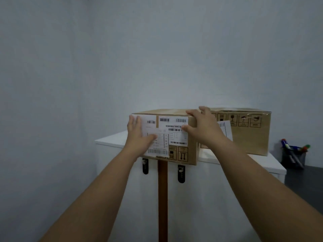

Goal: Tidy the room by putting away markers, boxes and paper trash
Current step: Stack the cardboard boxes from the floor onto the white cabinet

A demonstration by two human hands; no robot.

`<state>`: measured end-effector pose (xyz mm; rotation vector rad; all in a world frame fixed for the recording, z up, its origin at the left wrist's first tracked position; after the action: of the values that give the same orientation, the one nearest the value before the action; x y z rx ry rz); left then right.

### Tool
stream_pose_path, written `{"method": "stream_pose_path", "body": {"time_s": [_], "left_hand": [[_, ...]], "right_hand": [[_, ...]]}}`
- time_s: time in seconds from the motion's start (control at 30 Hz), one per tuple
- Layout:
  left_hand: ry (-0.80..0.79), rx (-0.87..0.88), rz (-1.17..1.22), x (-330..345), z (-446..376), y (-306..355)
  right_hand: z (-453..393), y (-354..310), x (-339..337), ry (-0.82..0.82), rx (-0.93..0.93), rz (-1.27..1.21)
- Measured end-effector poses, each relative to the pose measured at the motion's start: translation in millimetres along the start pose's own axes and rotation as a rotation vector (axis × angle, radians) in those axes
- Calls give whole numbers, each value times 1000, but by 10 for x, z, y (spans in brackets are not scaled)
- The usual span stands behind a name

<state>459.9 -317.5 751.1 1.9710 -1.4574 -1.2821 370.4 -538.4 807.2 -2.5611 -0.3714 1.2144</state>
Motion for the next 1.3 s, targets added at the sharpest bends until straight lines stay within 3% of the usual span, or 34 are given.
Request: {"method": "stream_pose_path", "body": {"time_s": [0.1, 0.2, 0.33, 0.53, 0.77, 0.9, 1.0, 1.1, 1.2, 1.3], "left_hand": [[-88, -11, -171, 227, -185, -65], [-195, -39, -318, 490, -323, -118], [-320, -80, -373, 843, -512, -252], [-322, -133, -577, 1182, -896, -382], [-427, -49, -697, 1267, -1069, -416], [-312, -5, -494, 963, -670, -558], [-106, 13, -289, 563, -157, -759], [141, -81, -157, 69, 588, -1272], [309, -375, -57, -291, 1557, -2125], [378, -711, -19, -511, 2685, -3016]], "right_hand": [[-299, 45, 37, 44, -45, 394], [-531, 228, 126, -6, -67, 493], [-748, 545, 246, -45, -10, 526], [-1002, 780, 424, -5, 27, 444], [-1082, 977, 529, 30, 77, 492], [-795, 779, 763, 0, 45, 354], [-429, 329, 1080, -3, -112, 210], [111, -318, 1553, -76, -348, 24], [845, -893, 2239, -315, -517, -231], [1781, -1241, 3140, -743, -482, -426]]}}
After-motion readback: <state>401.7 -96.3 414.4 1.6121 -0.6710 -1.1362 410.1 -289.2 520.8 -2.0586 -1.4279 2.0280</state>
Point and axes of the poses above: each hand's wrist, its own z-axis away from the middle knuckle, its own x-axis out of the palm, y = z × x, the point moved 7 cm from there along -z, towards the middle knuckle, and after that the axes turned 7 degrees about -y, right-handed, at the moved point
